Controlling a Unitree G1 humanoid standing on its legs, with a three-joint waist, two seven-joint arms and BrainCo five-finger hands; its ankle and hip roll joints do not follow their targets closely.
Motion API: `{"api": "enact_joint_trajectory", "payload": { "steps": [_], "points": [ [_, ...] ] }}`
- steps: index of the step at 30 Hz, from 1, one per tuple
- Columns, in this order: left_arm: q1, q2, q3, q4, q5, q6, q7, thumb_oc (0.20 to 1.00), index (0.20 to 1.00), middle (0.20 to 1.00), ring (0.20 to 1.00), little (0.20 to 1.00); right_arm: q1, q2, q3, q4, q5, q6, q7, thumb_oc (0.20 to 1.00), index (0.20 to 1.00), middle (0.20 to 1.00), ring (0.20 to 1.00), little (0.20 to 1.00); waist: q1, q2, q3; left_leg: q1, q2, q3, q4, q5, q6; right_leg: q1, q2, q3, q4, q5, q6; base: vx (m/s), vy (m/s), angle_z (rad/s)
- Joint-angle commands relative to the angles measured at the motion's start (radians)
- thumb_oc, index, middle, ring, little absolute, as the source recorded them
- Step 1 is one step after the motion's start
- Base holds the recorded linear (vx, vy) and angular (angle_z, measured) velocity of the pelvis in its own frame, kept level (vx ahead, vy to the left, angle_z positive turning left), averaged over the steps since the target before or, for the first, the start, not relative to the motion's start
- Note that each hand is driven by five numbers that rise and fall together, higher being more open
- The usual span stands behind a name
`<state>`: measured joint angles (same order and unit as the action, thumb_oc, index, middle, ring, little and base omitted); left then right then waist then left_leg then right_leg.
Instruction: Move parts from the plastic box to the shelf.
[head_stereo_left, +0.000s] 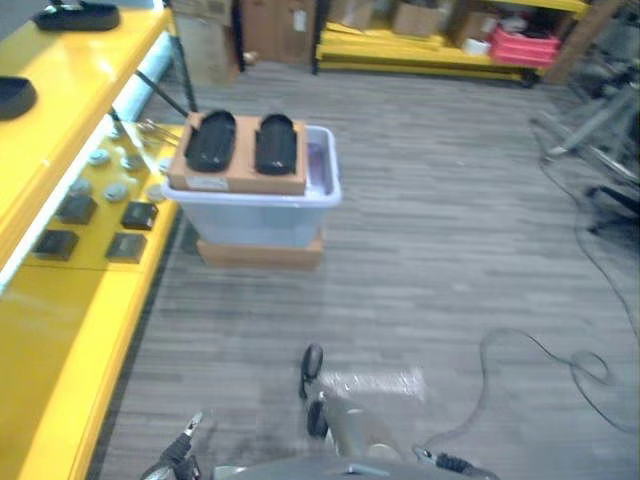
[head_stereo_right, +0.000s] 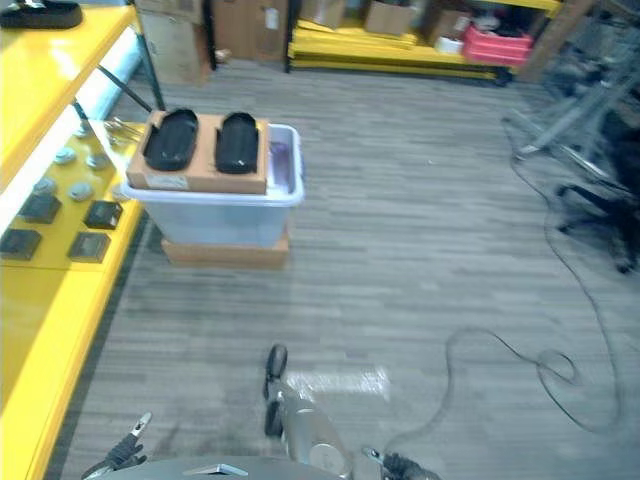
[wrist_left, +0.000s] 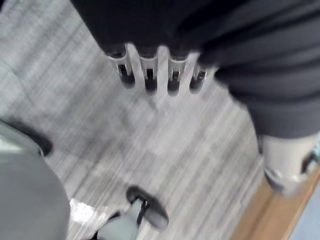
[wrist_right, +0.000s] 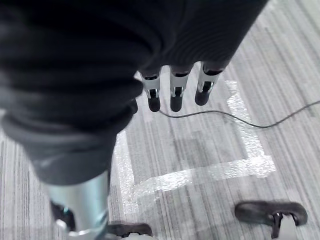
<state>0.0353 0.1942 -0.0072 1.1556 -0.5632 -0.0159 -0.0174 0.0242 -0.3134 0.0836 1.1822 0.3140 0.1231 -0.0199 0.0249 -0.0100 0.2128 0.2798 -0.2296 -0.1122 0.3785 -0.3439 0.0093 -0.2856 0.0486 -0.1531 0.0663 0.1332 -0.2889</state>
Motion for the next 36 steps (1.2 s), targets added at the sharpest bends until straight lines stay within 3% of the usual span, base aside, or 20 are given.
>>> {"api": "enact_joint_trajectory", "payload": {
  "steps": [1,3,4,5,7,8,9,11,13,15,16,18,25,27,29,33,36],
  "points": [
    [0.004,0.057,-0.033,-0.034,0.031,-0.032,-0.005,1.0,1.0,1.0,1.0,1.0,-0.037,-0.008,0.029,-0.015,-0.01,-0.048,-0.001,1.0,1.0,1.0,1.0,1.0,-0.009,-0.035,-0.033,-0.087,0.142,-0.025,-0.146,0.111,0.061,0.074,-0.148,0.054,-0.125,0.074,0.445,0.44,-0.185,1.46],
    [0.0,0.053,-0.036,-0.041,0.018,-0.03,-0.015,1.0,1.0,1.0,1.0,1.0,-0.045,-0.016,0.036,-0.013,-0.021,-0.047,-0.008,1.0,1.0,1.0,1.0,1.0,-0.016,-0.026,-0.055,-0.052,0.208,0.006,-0.131,0.19,0.016,0.094,-0.134,0.033,-0.09,0.057,0.423,0.48,-0.218,0.93],
    [-0.003,0.047,-0.041,-0.051,0.009,-0.029,-0.013,1.0,1.0,1.0,1.0,1.0,-0.051,-0.025,0.043,-0.013,-0.018,-0.047,-0.004,1.0,1.0,1.0,1.0,1.0,-0.015,-0.021,-0.067,-0.067,0.247,0.027,-0.076,0.29,-0.019,0.127,-0.117,0.022,-0.09,0.043,0.404,0.52,-0.309,0.14],
    [-0.009,0.036,-0.044,-0.071,-0.011,-0.023,0.004,1.0,1.0,1.0,1.0,1.0,-0.056,-0.041,0.051,-0.022,-0.03,-0.049,-0.002,1.0,1.0,1.0,1.0,1.0,-0.007,-0.034,-0.072,-0.156,0.271,0.046,0.109,0.388,-0.038,0.181,-0.105,0.022,-0.105,0.019,0.373,0.51,-0.339,-0.11],
    [-0.018,0.032,-0.039,-0.088,-0.027,-0.009,0.019,1.0,1.0,1.0,1.0,1.0,-0.056,-0.053,0.055,-0.031,-0.037,-0.049,-0.012,1.0,1.0,1.0,1.0,1.0,0.005,-0.055,-0.065,-0.27,0.267,0.055,0.278,0.415,-0.032,0.22,-0.107,0.025,-0.108,0.007,0.351,0.37,-0.262,-0.29],
    [-0.024,0.033,-0.038,-0.101,-0.031,0.001,0.024,1.0,1.0,1.0,1.0,1.0,-0.053,-0.062,0.052,-0.038,-0.036,-0.049,-0.021,1.0,1.0,1.0,1.0,1.0,0.014,-0.064,-0.053,-0.38,0.257,0.073,0.338,0.39,-0.015,0.244,-0.108,0.019,-0.108,-0.003,0.345,0.29,-0.138,-0.48],
    [-0.028,0.04,-0.039,-0.107,-0.042,0.005,0.025,1.0,1.0,1.0,1.0,1.0,-0.05,-0.069,0.041,-0.044,-0.033,-0.046,-0.029,1.0,1.0,1.0,1.0,1.0,0.021,-0.066,-0.037,-0.455,0.264,0.116,0.272,0.358,0.001,0.277,-0.103,0.0,-0.114,-0.014,0.347,0.26,-0.042,-0.45],
    [-0.032,0.048,-0.043,-0.102,-0.039,-0.001,0.015,1.0,1.0,1.0,1.0,1.0,-0.047,-0.066,0.027,-0.045,-0.036,-0.04,-0.038,1.0,1.0,1.0,1.0,1.0,0.028,-0.057,-0.032,-0.447,0.264,0.177,0.032,0.359,-0.009,0.313,-0.106,-0.037,-0.131,-0.023,0.364,0.22,0.117,-0.29],
    [-0.031,0.049,-0.047,-0.102,-0.028,0.002,0.007,1.0,1.0,1.0,1.0,1.0,-0.041,-0.065,0.022,-0.051,-0.031,-0.036,-0.041,1.0,1.0,1.0,1.0,1.0,0.033,-0.049,-0.029,-0.453,0.261,0.199,-0.086,0.392,-0.025,0.328,-0.11,-0.05,-0.142,-0.022,0.374,0.15,0.144,-0.05],
    [-0.025,0.049,-0.051,-0.11,0.006,0.018,0.001,1.0,1.0,1.0,1.0,1.0,-0.014,-0.063,0.016,-0.071,-0.008,-0.032,-0.056,1.0,1.0,1.0,1.0,1.0,0.038,-0.026,-0.027,-0.513,0.28,0.205,-0.195,0.488,-0.056,0.349,-0.107,-0.054,-0.147,-0.036,0.376,0.15,0.235,-0.03],
    [-0.032,0.046,-0.057,-0.095,0.019,0.016,0.015,1.0,1.0,1.0,1.0,1.0,-0.015,-0.06,0.021,-0.074,0.015,-0.028,-0.068,1.0,1.0,1.0,1.0,1.0,0.038,-0.021,-0.03,-0.47,0.266,0.197,-0.258,0.441,-0.041,0.338,-0.128,-0.064,-0.131,-0.046,0.384,0.11,0.315,-0.24],
    [-0.036,0.05,-0.059,-0.069,0.032,0.005,0.031,1.0,1.0,1.0,1.0,1.0,-0.017,-0.041,0.02,-0.06,0.056,-0.06,-0.053,1.0,1.0,1.0,1.0,1.0,0.041,-0.007,-0.035,-0.393,0.24,0.162,-0.319,0.407,-0.037,0.318,-0.141,-0.083,-0.113,-0.056,0.397,0.07,0.249,-0.41],
    [-0.028,0.061,-0.05,-0.057,0.052,0.01,0.057,1.0,1.0,1.0,1.0,1.0,0.001,-0.011,0.029,-0.105,0.066,-0.075,-0.071,1.0,1.0,1.0,1.0,1.0,0.035,0.005,-0.055,-0.331,0.218,0.16,-0.377,0.396,-0.024,0.307,-0.154,-0.083,-0.112,-0.048,0.414,0.05,0.107,0.07],
    [-0.021,0.066,-0.053,-0.073,0.057,0.012,0.056,1.0,1.0,1.0,1.0,1.0,-0.007,-0.014,0.001,-0.155,0.166,-0.152,-0.157,1.0,1.0,1.0,1.0,1.0,0.036,0.005,-0.061,-0.302,0.216,0.176,-0.412,0.392,-0.009,0.299,-0.161,-0.08,-0.116,-0.031,0.429,0.03,0.078,0.05],
    [-0.016,0.067,-0.058,-0.086,0.057,0.018,0.061,1.0,1.0,1.0,1.0,1.0,-0.011,-0.024,-0.023,-0.208,0.191,-0.185,-0.222,1.0,1.0,1.0,1.0,1.0,0.034,0.003,-0.062,-0.297,0.217,0.182,-0.421,0.392,-0.005,0.295,-0.162,-0.078,-0.116,-0.026,0.432,0.0,-0.001,-0.05],
    [0.016,0.061,-0.057,-0.109,0.078,0.017,0.065,1.0,1.0,1.0,1.0,1.0,-0.013,-0.074,-0.093,-0.455,0.156,-0.278,-0.431,1.0,1.0,1.0,1.0,1.0,0.02,-0.005,-0.067,-0.292,0.221,0.203,-0.438,0.388,0.003,0.278,-0.161,-0.07,-0.115,-0.02,0.437,-0.01,0.003,-0.08],
    [0.039,0.058,-0.047,-0.105,0.075,-0.002,0.051,1.0,1.0,1.0,1.0,1.0,-0.009,-0.121,-0.178,-0.625,0.095,-0.309,-0.471,1.0,1.0,1.0,1.0,1.0,0.007,-0.005,-0.067,-0.285,0.221,0.216,-0.446,0.383,0.008,0.271,-0.16,-0.068,-0.114,-0.019,0.44,0.01,0.037,-0.14]
  ]
}}
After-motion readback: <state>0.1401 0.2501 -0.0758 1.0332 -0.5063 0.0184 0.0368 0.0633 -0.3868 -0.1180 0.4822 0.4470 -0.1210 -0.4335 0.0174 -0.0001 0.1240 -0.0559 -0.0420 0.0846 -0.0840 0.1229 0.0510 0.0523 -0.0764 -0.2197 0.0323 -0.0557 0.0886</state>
